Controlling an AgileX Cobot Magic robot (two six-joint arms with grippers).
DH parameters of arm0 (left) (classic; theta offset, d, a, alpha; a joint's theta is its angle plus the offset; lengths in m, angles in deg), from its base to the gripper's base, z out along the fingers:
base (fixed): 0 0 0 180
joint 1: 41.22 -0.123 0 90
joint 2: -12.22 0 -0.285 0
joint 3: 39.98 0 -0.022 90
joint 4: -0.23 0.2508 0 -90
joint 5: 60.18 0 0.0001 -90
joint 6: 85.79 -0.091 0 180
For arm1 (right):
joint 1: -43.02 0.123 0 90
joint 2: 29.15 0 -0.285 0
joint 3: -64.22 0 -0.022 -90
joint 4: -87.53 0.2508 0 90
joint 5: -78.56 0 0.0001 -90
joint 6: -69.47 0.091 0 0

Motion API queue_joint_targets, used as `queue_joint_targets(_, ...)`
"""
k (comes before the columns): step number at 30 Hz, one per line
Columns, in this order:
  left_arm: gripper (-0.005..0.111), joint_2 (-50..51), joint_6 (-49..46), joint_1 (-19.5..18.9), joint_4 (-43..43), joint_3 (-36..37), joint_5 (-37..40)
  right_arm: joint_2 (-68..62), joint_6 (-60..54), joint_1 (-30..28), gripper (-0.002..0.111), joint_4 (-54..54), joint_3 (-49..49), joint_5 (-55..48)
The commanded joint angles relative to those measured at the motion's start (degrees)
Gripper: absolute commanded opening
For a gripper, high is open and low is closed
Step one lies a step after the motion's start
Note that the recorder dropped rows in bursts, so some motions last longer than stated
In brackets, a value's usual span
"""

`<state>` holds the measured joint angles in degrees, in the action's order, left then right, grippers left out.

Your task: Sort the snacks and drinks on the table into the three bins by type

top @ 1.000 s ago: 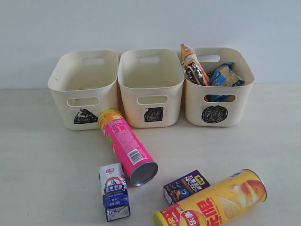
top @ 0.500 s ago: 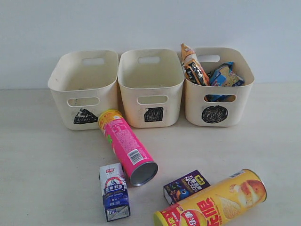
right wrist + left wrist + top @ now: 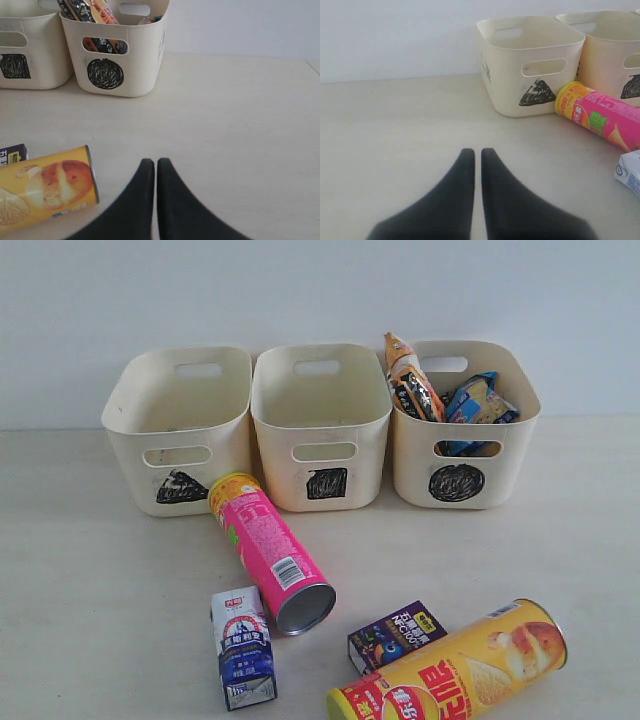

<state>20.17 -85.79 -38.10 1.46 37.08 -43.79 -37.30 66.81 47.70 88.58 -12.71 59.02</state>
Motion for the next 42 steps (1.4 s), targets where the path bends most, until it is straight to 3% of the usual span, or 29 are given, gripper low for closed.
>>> queue_joint_targets(1, 0.004, -0.2, -0.4, -0.2, -0.3, 0.2, -0.1, 0.4, -0.3, -0.1, 0.0, 0.2, -0.3, 1.0)
queue_joint_targets(23, 0.004, -0.2, -1.0, -0.2, 0.8, 0.2, -0.8, 0.4, -0.3, -0.1, 0.0, 0.2, -0.3, 1.1)
queue_joint_targets(27, 0.004, -0.2, 2.2, -0.2, -5.4, 0.2, -14.8, 0.4, -0.3, -0.1, 0.0, 0.2, -0.3, 1.1)
queue_joint_targets(33, 0.004, -0.2, 5.7, -0.2, -6.4, 0.2, -27.6, 0.4, -0.3, -0.1, 0.0, 0.2, -0.3, 1.1)
queue_joint_targets(37, 0.004, -0.2, 13.4, -0.2, -6.1, 0.2, -42.0, 0.4, -0.3, -0.1, 0.0, 0.2, -0.3, 1.1)
queue_joint_targets(42, 0.004, 5.9, 14.1, -0.2, -5.1, -8.8, -37.0, 0.4, -0.3, -0.1, 0.0, 0.2, -0.3, 1.1)
